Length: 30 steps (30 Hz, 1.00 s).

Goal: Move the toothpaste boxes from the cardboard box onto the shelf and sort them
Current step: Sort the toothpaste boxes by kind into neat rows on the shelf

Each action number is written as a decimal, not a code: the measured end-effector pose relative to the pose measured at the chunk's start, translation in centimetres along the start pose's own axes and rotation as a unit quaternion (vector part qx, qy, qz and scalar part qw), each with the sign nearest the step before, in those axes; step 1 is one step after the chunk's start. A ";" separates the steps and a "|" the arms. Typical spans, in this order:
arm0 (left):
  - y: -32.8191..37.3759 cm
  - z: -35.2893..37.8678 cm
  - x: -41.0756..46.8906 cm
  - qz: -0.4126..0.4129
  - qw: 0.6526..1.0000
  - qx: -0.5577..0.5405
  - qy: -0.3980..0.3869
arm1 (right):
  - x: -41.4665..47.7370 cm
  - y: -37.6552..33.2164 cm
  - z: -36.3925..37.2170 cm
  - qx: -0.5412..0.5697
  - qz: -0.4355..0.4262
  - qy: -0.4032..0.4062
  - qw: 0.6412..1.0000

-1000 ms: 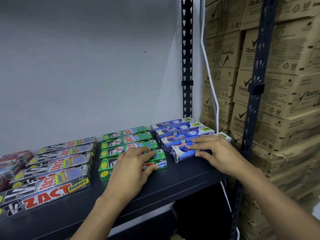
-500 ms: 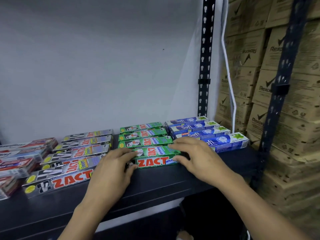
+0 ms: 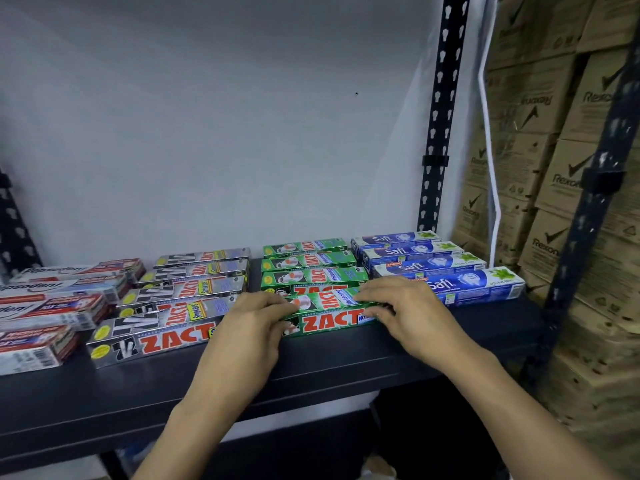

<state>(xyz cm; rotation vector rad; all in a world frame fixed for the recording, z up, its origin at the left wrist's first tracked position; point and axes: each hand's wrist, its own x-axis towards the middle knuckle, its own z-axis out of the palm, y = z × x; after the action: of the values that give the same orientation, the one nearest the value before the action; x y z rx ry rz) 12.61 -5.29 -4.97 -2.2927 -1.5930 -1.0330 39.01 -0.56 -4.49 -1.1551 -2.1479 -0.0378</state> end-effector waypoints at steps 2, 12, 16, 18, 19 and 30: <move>-0.1 -0.6 -0.1 -0.002 1.000 -0.013 -0.007 | 0.2 -0.3 -0.7 -0.005 0.000 -0.035 0.999; -3.8 -3.5 7.7 -0.064 0.994 0.022 -0.082 | 7.6 1.1 -4.6 -0.014 0.094 -0.105 0.990; -5.3 -2.9 9.5 -0.048 0.980 0.070 -0.180 | 10.2 1.5 -3.5 -0.035 0.067 -0.218 0.973; -5.5 -2.8 9.5 -0.042 0.979 0.070 -0.187 | 10.8 1.5 -3.2 -0.038 0.060 -0.244 0.967; -5.6 -2.7 9.4 -0.038 0.981 0.065 -0.181 | 11.0 1.6 -3.1 -0.037 0.058 -0.253 0.965; -5.7 -2.7 8.2 -0.023 0.988 -0.001 -0.156 | 11.8 3.0 -2.3 -0.030 0.058 -0.258 0.964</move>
<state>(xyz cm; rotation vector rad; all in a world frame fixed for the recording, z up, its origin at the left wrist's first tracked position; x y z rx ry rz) 7.99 2.00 0.74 -2.5285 -1.7617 -0.7100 38.14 9.06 3.26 -1.4453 -2.5325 0.2840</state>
